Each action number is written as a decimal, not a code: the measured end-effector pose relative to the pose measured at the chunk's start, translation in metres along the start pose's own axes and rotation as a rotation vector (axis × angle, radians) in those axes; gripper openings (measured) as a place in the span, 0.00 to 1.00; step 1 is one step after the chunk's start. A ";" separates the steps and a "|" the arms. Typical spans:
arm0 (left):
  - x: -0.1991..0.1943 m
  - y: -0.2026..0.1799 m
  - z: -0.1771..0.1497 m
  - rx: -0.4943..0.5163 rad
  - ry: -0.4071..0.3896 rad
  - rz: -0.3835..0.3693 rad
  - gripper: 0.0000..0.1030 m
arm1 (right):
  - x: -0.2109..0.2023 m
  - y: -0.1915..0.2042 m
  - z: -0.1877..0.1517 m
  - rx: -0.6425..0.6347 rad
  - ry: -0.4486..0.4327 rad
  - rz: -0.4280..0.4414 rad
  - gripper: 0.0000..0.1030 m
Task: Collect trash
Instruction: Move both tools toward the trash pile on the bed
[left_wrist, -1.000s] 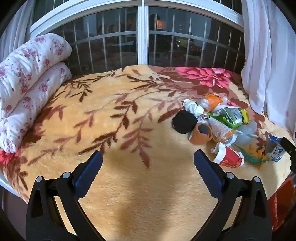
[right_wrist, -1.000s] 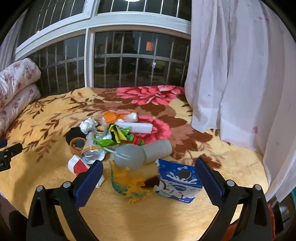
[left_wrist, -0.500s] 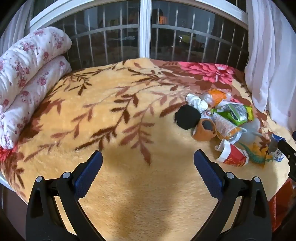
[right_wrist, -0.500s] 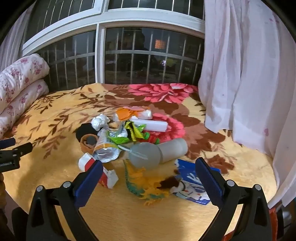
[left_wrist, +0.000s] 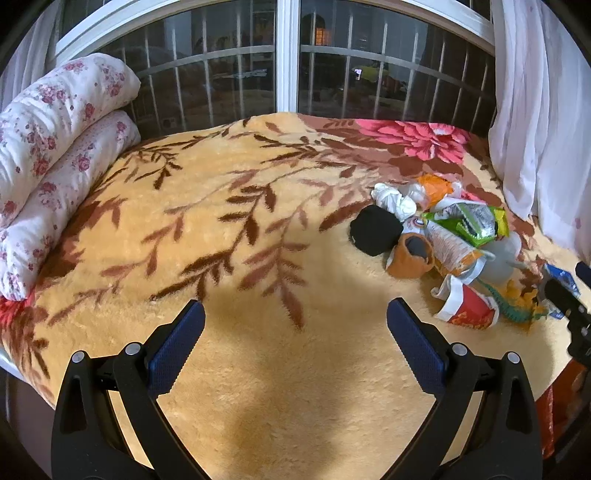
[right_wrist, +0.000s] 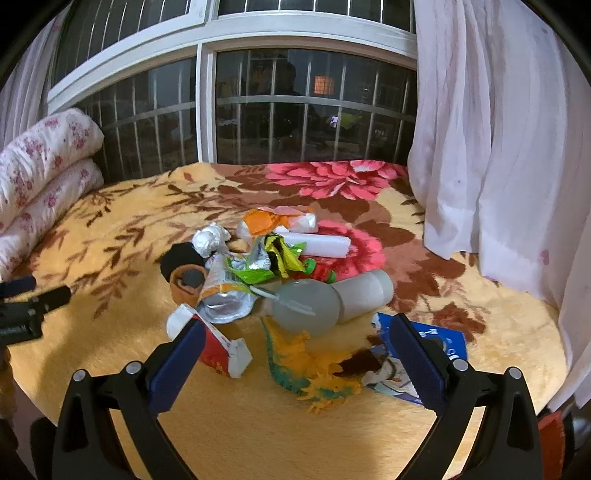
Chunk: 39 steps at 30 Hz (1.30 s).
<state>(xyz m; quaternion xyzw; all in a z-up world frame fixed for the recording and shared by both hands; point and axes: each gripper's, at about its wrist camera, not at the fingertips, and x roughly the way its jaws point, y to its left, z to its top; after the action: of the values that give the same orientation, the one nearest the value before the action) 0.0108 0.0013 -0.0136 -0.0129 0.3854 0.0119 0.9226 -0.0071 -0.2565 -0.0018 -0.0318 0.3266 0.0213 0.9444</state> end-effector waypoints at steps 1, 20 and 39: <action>0.001 -0.001 -0.002 0.008 0.004 0.007 0.93 | 0.001 0.000 0.000 0.005 0.004 0.007 0.95; 0.004 -0.002 -0.005 0.000 0.025 0.003 0.93 | 0.009 0.015 0.001 -0.021 0.023 0.037 0.95; 0.009 0.021 -0.008 -0.017 0.022 0.014 0.93 | 0.024 0.054 0.011 -0.060 0.049 0.105 0.95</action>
<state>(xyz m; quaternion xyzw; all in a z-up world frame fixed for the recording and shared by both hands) 0.0106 0.0219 -0.0259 -0.0179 0.3955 0.0215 0.9180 0.0155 -0.2011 -0.0106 -0.0431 0.3501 0.0800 0.9323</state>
